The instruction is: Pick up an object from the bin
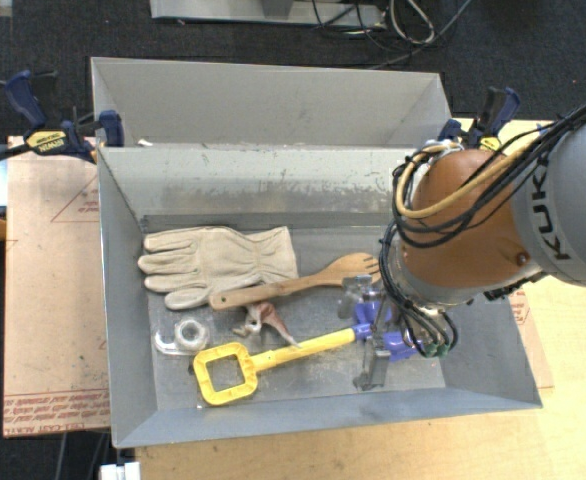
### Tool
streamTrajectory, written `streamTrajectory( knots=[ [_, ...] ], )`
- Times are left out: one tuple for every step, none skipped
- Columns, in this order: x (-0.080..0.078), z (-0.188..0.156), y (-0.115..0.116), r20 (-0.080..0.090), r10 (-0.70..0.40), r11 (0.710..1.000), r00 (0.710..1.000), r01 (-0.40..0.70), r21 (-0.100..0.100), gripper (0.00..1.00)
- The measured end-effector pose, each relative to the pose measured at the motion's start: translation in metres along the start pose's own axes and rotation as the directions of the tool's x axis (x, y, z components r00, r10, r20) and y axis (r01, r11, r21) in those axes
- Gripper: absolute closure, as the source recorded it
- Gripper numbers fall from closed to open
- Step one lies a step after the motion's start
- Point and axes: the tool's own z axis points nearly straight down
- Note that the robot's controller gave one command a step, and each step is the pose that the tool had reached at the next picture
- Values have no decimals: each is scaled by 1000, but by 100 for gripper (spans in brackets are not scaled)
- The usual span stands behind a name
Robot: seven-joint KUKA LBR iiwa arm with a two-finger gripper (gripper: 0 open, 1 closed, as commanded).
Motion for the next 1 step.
streamTrajectory(
  knots=[
    [-2, -4, 0, 8, 2, 1000, 1000, -2, 0, 0]
  ],
)
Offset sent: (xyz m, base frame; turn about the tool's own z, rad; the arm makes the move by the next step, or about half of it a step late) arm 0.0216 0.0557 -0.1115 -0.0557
